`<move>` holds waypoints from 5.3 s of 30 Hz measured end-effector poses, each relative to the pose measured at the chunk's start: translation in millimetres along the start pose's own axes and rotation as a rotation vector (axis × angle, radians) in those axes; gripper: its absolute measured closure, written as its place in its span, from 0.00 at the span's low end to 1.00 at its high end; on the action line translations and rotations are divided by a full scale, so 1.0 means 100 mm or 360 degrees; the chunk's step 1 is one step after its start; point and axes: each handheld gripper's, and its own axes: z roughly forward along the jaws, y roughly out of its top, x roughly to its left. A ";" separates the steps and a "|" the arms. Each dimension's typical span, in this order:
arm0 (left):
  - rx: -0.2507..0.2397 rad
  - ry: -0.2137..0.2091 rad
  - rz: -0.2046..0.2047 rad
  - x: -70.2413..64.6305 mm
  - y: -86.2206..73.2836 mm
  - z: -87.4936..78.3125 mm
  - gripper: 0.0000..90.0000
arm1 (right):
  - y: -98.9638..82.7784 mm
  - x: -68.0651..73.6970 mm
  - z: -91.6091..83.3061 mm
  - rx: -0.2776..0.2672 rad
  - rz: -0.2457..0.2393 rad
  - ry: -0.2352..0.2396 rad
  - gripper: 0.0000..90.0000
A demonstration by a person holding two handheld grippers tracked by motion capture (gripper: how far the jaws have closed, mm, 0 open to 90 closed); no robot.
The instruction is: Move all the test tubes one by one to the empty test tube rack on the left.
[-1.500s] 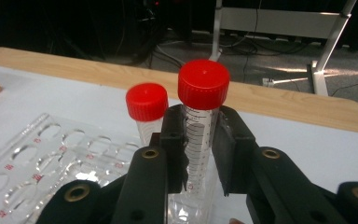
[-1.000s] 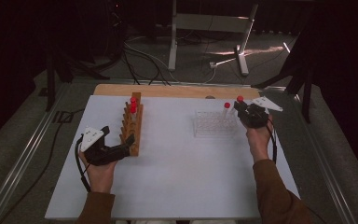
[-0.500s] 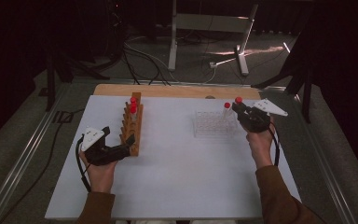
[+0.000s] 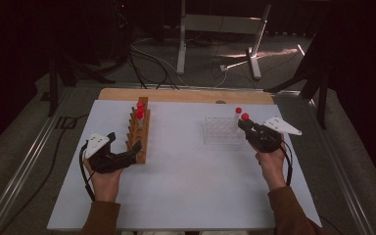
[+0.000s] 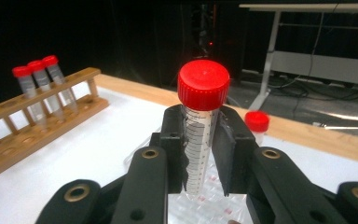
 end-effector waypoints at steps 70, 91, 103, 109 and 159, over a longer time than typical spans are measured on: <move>0.0400 -0.0658 0.0374 -1.75 0.30 1.07 0.66 | -0.20 0.76 0.02 0.0218 -0.0075 0.0442 0.82; 0.0389 -0.0589 0.0347 -1.70 0.32 1.09 0.78 | -0.19 0.70 0.02 0.0222 -0.0083 0.0436 0.36; 0.0351 -0.0528 0.0299 -1.54 0.41 1.04 0.78 | -0.20 0.62 0.05 0.0269 -0.0030 0.0372 0.03; 0.0350 -0.0497 0.0296 -1.46 0.45 1.03 0.78 | -0.21 0.61 0.04 0.0273 -0.0029 0.0390 0.00; 0.0200 0.0057 0.0181 -0.12 0.84 0.54 0.78 | -0.17 0.51 -0.02 0.0217 0.0015 0.0374 0.00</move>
